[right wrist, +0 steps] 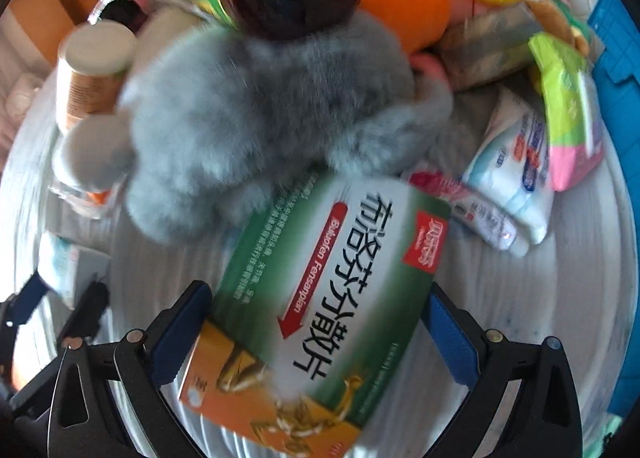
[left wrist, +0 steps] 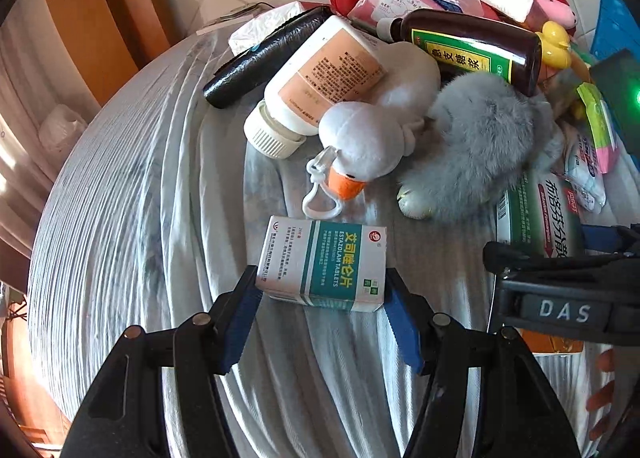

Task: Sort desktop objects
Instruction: 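Grasp the white-teal medicine box with left gripper while right grasps green Bufen box, then carry both medicine boxes into the blue crate and open both grippers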

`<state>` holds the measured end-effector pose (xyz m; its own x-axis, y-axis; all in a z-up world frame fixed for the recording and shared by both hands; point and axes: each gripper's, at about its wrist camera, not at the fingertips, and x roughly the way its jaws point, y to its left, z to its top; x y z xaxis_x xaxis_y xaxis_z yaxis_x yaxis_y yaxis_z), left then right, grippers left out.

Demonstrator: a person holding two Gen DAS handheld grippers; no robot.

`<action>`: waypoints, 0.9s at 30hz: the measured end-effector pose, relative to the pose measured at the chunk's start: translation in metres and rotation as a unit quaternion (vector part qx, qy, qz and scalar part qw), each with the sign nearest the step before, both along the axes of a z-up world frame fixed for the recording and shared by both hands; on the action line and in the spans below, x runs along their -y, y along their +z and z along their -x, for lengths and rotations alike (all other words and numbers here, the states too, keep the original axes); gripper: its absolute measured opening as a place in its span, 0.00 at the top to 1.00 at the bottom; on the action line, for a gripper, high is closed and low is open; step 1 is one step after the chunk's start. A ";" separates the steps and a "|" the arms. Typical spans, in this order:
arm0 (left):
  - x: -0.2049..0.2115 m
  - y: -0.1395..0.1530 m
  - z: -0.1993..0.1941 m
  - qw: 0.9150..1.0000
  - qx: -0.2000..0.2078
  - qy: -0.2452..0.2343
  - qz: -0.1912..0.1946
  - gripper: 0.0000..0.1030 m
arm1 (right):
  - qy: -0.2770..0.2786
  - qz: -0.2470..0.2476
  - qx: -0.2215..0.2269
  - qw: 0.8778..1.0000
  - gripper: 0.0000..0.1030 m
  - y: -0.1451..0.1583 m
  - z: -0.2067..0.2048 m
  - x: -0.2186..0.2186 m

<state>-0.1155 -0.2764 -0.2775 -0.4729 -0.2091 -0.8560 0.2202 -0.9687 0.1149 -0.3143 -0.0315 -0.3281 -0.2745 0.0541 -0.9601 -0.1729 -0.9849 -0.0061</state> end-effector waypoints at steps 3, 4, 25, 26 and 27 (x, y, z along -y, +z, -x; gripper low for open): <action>-0.006 0.001 -0.002 1.000 0.001 -0.008 0.001 0.42 | 0.000 -0.002 0.007 1.000 0.00 -0.001 -0.001 -0.004; -0.008 0.002 -0.002 1.000 0.001 -0.012 -0.003 0.42 | -0.002 -0.001 0.011 1.000 0.02 0.000 -0.004 -0.008; -0.169 0.221 -0.011 0.964 -0.201 -0.174 -0.026 0.42 | -0.075 -0.052 -0.247 0.965 0.06 0.281 -0.172 -0.146; -0.186 0.234 -0.010 0.957 -0.216 -0.190 -0.033 0.42 | -0.085 -0.059 -0.259 0.960 0.06 0.296 -0.184 -0.154; -0.203 0.247 -0.009 0.951 -0.228 -0.206 -0.036 0.42 | -0.097 -0.064 -0.275 0.955 0.06 0.312 -0.200 -0.168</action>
<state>-0.1065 -0.0729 -0.0305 -0.8279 0.1257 -0.5466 -0.1681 -0.9854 0.0280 -0.1147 0.1366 -0.0158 -0.7074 0.2617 -0.6566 -0.3632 -0.9315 0.0201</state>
